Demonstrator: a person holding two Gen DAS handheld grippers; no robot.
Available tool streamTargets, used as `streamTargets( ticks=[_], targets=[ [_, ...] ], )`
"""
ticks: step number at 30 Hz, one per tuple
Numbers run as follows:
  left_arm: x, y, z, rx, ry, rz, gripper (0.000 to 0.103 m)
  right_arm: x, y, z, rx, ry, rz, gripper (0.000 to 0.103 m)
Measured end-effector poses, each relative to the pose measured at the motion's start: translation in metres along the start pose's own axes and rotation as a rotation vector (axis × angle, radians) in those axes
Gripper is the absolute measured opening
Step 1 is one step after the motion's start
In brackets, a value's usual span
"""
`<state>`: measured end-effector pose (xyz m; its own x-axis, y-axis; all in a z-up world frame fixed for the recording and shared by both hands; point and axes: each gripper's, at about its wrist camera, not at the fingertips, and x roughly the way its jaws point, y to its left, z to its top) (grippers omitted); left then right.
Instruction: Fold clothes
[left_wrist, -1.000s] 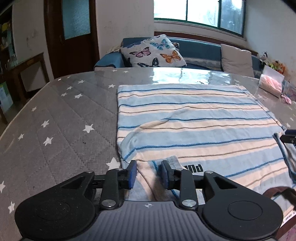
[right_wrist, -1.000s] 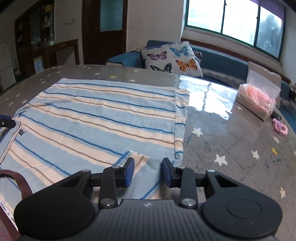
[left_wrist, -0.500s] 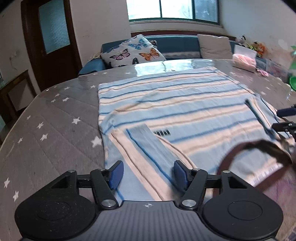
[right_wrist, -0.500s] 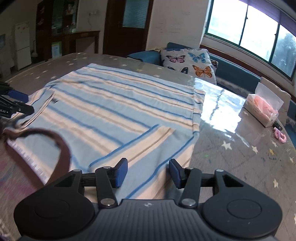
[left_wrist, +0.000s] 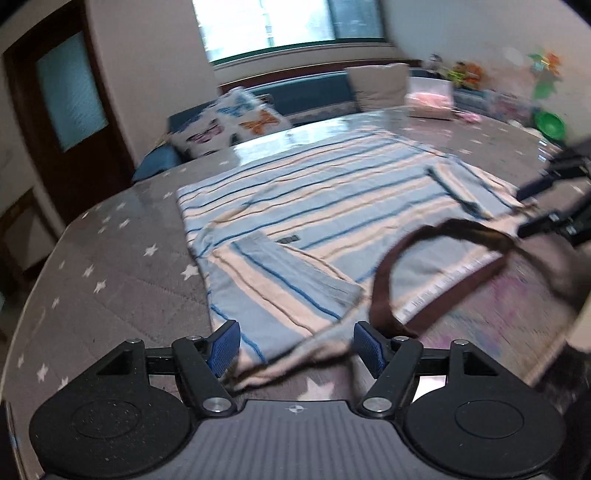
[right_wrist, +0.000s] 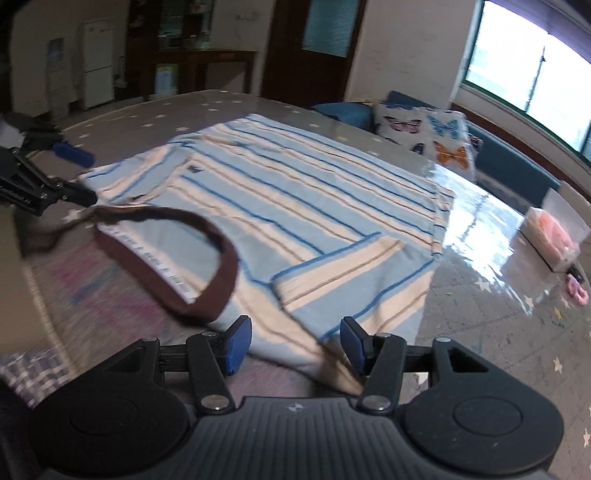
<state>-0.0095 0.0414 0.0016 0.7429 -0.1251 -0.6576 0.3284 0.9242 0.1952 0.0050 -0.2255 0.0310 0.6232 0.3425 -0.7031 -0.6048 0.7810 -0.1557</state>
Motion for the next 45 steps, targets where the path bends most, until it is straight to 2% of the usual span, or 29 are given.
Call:
streamTargets(
  ticks=[6,9,12,16,19,22,25,30,31,32,34,36,40,45],
  targets=[
    [0.006,-0.013,-0.009,0.137,0.013,-0.009,0.071,-0.002,0.004,-0.003,-0.073,0.025,0.027,0.054],
    [0.014,-0.011,-0.009,0.144,0.018,-0.018,0.067,0.003,0.001,-0.003,-0.071,0.034,0.028,0.054],
    [0.021,-0.006,-0.006,0.151,0.012,-0.030,0.059,0.007,-0.003,-0.004,-0.056,0.037,0.031,0.052],
    [0.026,-0.003,-0.002,0.159,0.020,-0.057,0.024,0.012,-0.009,-0.001,-0.049,0.036,0.046,0.051],
    [0.029,0.001,0.002,0.140,0.024,-0.077,0.011,0.015,-0.012,0.000,-0.052,0.038,0.066,0.045],
    [0.027,0.005,0.007,0.112,0.013,-0.076,0.009,0.016,-0.018,0.002,-0.029,0.042,0.070,0.034],
    [0.028,0.007,0.008,0.100,0.021,-0.079,0.010,0.016,-0.025,0.002,-0.004,0.040,0.067,0.034],
    [0.029,0.002,0.000,0.131,0.039,-0.067,0.015,0.015,-0.025,-0.004,-0.032,0.032,0.057,0.032],
    [0.029,0.002,-0.001,0.136,0.037,-0.064,0.015,0.015,-0.025,-0.004,-0.025,0.032,0.061,0.029],
    [0.028,0.002,-0.002,0.140,0.035,-0.061,0.016,0.015,-0.027,-0.005,-0.013,0.032,0.068,0.020],
    [0.028,0.001,-0.003,0.150,0.032,-0.057,0.016,0.015,-0.028,-0.005,0.001,0.030,0.068,0.011],
    [0.028,0.000,-0.003,0.160,0.029,-0.055,0.016,0.015,-0.027,-0.003,0.018,0.024,0.061,0.007],
    [0.026,0.000,-0.004,0.148,0.020,-0.050,0.006,0.011,-0.025,-0.001,0.037,-0.012,0.039,0.005],
    [0.003,0.001,-0.002,0.104,-0.041,-0.027,0.004,-0.011,-0.020,0.002,0.038,-0.070,0.017,0.004]
  ],
)
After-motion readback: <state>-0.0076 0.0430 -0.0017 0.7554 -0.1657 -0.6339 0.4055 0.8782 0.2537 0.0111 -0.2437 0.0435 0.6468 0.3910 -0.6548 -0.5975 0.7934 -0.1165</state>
